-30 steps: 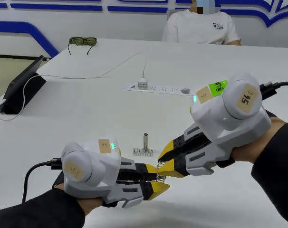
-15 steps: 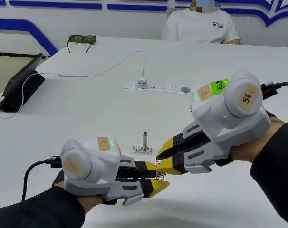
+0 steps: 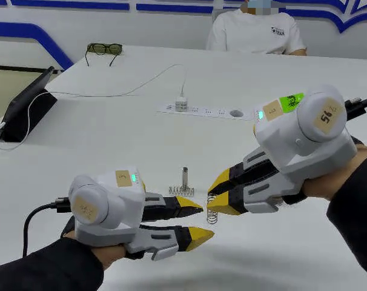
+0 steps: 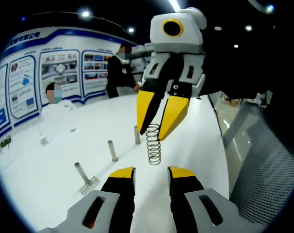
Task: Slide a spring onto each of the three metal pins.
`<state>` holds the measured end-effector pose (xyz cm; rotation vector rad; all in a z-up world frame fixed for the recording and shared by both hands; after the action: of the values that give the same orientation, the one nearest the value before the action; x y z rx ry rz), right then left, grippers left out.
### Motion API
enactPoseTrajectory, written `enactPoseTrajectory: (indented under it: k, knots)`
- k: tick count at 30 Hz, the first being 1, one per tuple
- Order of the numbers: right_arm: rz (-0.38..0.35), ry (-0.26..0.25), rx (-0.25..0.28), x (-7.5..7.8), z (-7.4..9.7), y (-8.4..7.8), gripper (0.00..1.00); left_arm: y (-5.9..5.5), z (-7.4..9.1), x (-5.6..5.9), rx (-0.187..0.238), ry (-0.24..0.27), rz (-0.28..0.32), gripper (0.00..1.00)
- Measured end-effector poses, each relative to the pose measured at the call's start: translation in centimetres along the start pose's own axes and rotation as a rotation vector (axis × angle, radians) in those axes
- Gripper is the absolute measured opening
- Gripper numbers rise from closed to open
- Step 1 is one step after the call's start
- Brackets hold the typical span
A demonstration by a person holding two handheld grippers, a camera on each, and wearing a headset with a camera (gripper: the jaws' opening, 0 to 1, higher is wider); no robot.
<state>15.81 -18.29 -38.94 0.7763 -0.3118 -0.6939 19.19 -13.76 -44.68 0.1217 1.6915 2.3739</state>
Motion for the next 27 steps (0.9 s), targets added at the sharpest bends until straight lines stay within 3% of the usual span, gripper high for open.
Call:
enactPoseTrajectory:
  k: [12,27]
  knots:
    - [-0.020,-0.059,0.001,1.7,1.7,-0.5,0.12,-0.5,0.9,-1.0,0.000,0.055,0.045,0.39]
    - [-0.061,-0.150,0.011,4.8,3.5,-1.3,0.12,-1.1,1.6,-1.7,-0.003,0.090,0.073,0.44]
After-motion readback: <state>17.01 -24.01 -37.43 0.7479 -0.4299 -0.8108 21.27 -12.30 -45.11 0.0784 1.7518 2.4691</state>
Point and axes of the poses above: the centre of the closed fingertips' face, and the gripper's own axes: z roughly backward along the fingers, x roughly to its right, y roughly out of its top, the point moved 4 cm from there along z, roughly backward along the fingers, and after that the axes turned 9 degrees about y, right-handed, at the moved point
